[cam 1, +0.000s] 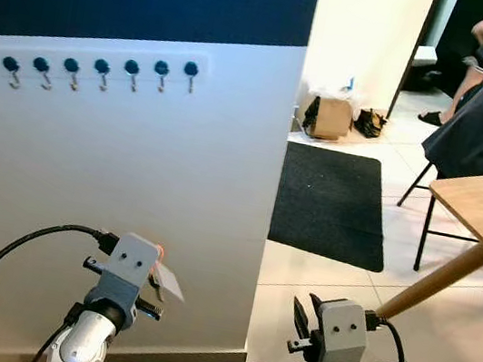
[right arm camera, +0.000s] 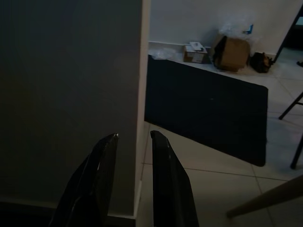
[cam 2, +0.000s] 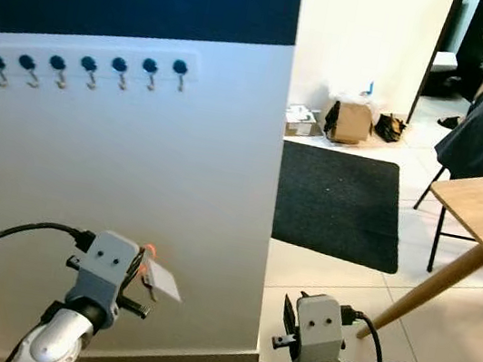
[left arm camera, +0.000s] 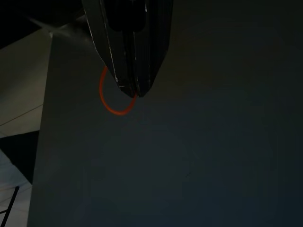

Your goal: Hang keys on a hook

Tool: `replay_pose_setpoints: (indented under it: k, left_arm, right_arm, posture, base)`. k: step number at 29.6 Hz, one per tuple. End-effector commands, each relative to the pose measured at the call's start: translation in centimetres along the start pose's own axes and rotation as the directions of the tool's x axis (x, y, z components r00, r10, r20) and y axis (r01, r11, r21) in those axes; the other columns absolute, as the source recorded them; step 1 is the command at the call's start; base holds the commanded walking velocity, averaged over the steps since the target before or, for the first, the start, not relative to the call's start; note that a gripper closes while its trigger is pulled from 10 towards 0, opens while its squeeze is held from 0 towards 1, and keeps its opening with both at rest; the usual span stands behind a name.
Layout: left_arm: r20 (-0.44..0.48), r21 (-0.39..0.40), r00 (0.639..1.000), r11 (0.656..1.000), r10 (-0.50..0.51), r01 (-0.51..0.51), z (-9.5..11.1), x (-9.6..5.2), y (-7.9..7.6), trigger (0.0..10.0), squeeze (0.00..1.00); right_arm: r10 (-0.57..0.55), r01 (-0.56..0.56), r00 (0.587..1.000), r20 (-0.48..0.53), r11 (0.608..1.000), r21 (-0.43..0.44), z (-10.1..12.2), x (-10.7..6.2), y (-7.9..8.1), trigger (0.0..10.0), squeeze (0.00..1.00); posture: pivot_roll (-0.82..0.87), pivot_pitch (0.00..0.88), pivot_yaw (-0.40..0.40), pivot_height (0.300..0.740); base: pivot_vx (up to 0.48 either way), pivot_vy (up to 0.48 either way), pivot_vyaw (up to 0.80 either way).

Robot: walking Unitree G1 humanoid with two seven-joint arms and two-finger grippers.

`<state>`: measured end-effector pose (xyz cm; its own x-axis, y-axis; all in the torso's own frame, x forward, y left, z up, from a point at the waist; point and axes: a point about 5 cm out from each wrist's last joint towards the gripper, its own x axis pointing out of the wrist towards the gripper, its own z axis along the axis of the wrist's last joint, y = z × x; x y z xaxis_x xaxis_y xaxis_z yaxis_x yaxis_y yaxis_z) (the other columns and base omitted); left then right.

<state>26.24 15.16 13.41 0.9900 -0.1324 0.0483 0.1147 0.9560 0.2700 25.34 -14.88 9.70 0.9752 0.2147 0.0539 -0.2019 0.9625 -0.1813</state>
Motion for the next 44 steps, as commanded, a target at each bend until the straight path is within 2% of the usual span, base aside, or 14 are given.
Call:
replay_pose_setpoints:
  k: [1, 27, 36, 44]
  left_arm:
    - [-0.043, 0.028, 0.999, 1.000, 0.016, -0.015, -0.77, -0.25, 0.35, 10.0, 0.00]
    - [-0.056, 0.024, 0.995, 0.997, 0.077, -0.076, -0.77, 0.25, 0.95, 10.0, 0.00]
    - [-0.053, 0.023, 0.995, 0.996, 0.087, -0.086, -0.69, 0.40, 1.07, 10.0, 0.00]
    - [-0.051, 0.022, 0.995, 0.996, 0.086, -0.085, -0.69, 0.37, 1.04, 10.0, 0.00]
  right_arm:
    - [0.020, -0.020, 1.000, -0.017, 1.000, 0.020, -0.29, -0.12, 0.62, 10.0, 0.00]
    - [0.047, -0.047, 0.999, 0.001, 0.999, 0.010, 0.10, 0.28, 1.00, 10.0, 0.00]
    - [0.054, -0.054, 0.999, 0.005, 0.998, -0.015, 0.17, 0.46, 1.04, 10.0, 0.00]
    - [0.059, -0.059, 0.998, 0.007, 0.998, -0.021, 0.17, 0.55, 1.08, 10.0, 0.00]
  posture:
    - [0.05, 0.116, 0.075, 0.740]
    - [0.05, 0.114, 0.072, 0.740]
    - [0.05, 0.108, 0.070, 0.740]
    - [0.05, 0.106, 0.068, 0.740]
  base:
    - [0.000, 0.000, 0.00]
    - [0.000, 0.000, 0.00]
    - [0.433, 0.000, 0.00]
    - [0.321, 0.000, 0.63]
